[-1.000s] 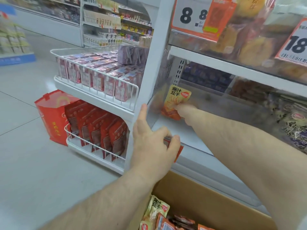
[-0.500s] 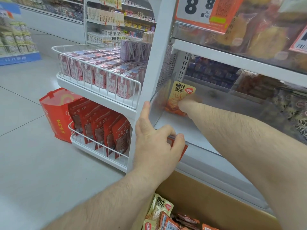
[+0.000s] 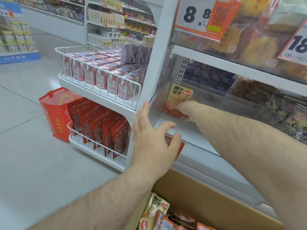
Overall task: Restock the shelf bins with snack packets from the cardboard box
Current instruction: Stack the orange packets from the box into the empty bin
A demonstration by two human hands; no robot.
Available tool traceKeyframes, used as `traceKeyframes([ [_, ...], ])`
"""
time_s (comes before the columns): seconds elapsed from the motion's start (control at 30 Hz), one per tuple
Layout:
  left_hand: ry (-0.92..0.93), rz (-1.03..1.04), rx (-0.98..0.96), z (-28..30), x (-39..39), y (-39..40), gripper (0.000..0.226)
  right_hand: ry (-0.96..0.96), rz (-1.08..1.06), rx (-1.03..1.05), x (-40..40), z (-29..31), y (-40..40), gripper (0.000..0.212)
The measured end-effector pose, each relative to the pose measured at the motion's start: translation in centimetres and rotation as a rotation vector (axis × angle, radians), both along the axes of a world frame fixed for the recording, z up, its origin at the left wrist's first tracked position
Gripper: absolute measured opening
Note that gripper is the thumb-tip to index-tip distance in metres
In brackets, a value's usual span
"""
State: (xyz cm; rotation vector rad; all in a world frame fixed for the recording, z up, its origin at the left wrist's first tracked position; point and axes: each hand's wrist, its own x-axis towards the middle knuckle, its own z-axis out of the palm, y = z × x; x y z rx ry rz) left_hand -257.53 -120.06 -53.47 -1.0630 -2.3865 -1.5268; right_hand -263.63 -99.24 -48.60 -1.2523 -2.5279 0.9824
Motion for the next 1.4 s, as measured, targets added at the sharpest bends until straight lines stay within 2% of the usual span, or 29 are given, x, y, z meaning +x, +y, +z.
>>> traceKeyframes([
  [0.07, 0.064, 0.049, -0.024, 0.3, 0.2, -0.1, 0.035, 0.033, -0.004, 0.013, 1.6, 0.8, -0.8, 0.025],
  [0.13, 0.137, 0.09, 0.015, 0.6, 0.6, -0.5, 0.041, 0.011, -0.047, 0.194, 3.7, 1.6, -1.5, 0.022],
  [0.2, 0.268, 0.081, 0.14, 1.1, 1.1, -0.8, 0.037, 0.07, -0.087, 0.391, 6.2, 3.1, -3.4, 0.021],
  [0.27, 0.342, 0.006, 0.174, 1.7, 1.9, -1.3, 0.024, 0.179, -0.05, 0.51, 9.4, 4.2, -6.6, 0.012],
  [0.33, 0.204, -0.134, 0.05, 2.3, 2.7, -1.8, 0.012, 0.304, 0.038, 0.579, 13.3, 4.5, -10.6, 0.016],
  [0.4, 0.005, -0.284, -0.199, 1.9, 3.1, -2.1, 0.01, 0.396, 0.097, 0.588, 16.9, 3.4, -13.7, 0.02],
  [0.47, -0.027, -0.407, -0.464, 0.9, 3.6, -2.2, 0.011, 0.412, 0.101, 0.526, 19.7, 0.0, -15.1, 0.024],
  [0.57, -0.007, -0.538, -0.676, -1.0, 4.5, -2.3, 0.017, 0.209, 0.081, 0.384, 22.8, -7.8, -14.9, 0.024],
  [0.7, -0.034, -0.67, -0.894, -2.5, 5.8, -2.4, 0.025, -0.323, 0.146, 0.167, 26.5, -18.3, -13.8, 0.009],
  [0.8, -0.025, -0.714, -0.953, -3.3, 6.4, -2.1, 0.022, -0.621, 0.205, 0.041, 28.4, -23.6, -13.8, 0.051],
  [0.87, -0.073, -0.714, -0.939, -3.7, 7.0, -1.8, 0.016, -0.66, 0.126, -0.068, 29.0, -25.3, -14.0, 0.055],
  [0.93, -0.168, -0.68, -0.911, -4.0, 7.5, -1.5, 0.011, -0.619, 0.036, -0.161, 29.1, -26.1, -14.2, 0.042],
  [1.0, -0.325, -0.625, -0.915, -4.1, 7.7, -1.3, 0.017, -0.528, -0.004, -0.24, 29.2, -25.9, -14.1, 0.022],
  [1.1, -0.623, -0.536, -0.972, -3.8, 7.4, -1.7, 0.035, -0.26, 0.012, -0.321, 29.5, -23.2, -13.5, 0.035],
  [1.17, -0.776, -0.473, -0.975, -3.7, 6.9, -2.0, 0.048, -0.074, 0.128, -0.113, 30.2, -20.3, -13.5, 0.031],
  [1.27, -1.015, -0.354, -0.861, -4.0, 6.0, -2.1, 0.062, 0.282, 0.318, 0.451, 30.8, -16.5, -14.0, 0.027],
  [1.33, -1.265, -0.331, -0.73, -3.8, 5.9, -2.1, 0.055, 0.46, 0.392, 0.603, 30.3, -15.4, -14.6, 0.023],
  [1.4, -1.425, -0.368, -0.583, -3.4, 6.2, -1.9, 0.029, 0.541, 0.426, 0.623, 29.3, -15.5, -15.0, 0.019],
])
